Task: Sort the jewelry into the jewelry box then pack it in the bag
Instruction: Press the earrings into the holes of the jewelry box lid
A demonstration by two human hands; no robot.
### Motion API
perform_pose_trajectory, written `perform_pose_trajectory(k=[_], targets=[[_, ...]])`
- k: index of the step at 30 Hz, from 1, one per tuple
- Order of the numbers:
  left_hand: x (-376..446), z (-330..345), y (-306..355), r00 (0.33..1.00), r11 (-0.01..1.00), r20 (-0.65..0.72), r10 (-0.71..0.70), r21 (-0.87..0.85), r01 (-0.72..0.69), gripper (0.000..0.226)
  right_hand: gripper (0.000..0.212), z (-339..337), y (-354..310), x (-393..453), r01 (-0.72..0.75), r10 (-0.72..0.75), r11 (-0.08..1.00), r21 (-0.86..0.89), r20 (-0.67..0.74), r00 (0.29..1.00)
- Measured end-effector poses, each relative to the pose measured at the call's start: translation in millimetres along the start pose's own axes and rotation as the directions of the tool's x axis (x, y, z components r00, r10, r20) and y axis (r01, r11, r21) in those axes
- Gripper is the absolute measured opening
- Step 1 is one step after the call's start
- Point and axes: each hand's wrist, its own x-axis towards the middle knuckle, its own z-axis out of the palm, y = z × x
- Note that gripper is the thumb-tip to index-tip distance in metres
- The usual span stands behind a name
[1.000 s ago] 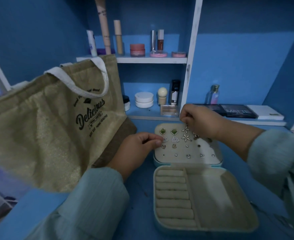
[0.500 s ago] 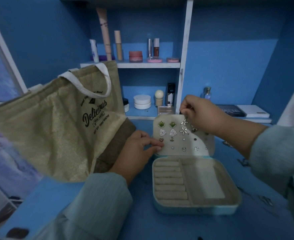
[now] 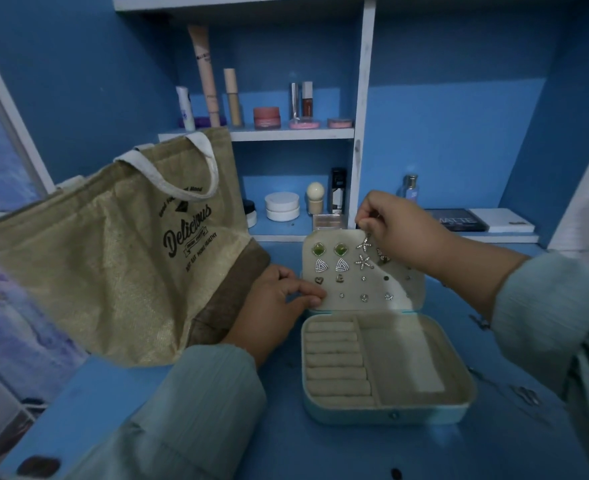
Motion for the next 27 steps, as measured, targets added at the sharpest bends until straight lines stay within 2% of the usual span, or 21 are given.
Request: perform_pose_trajectory(k=[7,9,22,27], targets=[[1.6,1.2,-5.5,1.000,0.998,0.005,0.011,0.064,-0.011,0.023,0.009,-0.4,0.5,0.1,0.005,-0.005,1.000,-0.006,0.004,1.000],[2.0,1.0,-6.7,1.000,0.994,0.009,0.014,0.109,-0.014,0.017,0.009,0.0,0.8,0.5,0.006,-0.006,1.000,-0.007,0.005,1.000],[0.4,-5.6,-6.5,0.978,0.912,0.040,0.206,0.354,-0.207,0.012,0.008,-1.8,-1.5,-0.9,0.008,-0.008,1.000,0.010,0.008,1.000],[-0.7,-1.8,-6.6,0.982,0.940,0.003,0.187,0.290,-0.179,0.006,0.008,-1.9,-1.1,-1.3,0.015,-0.015,1.000,0.027,0.007,1.000]])
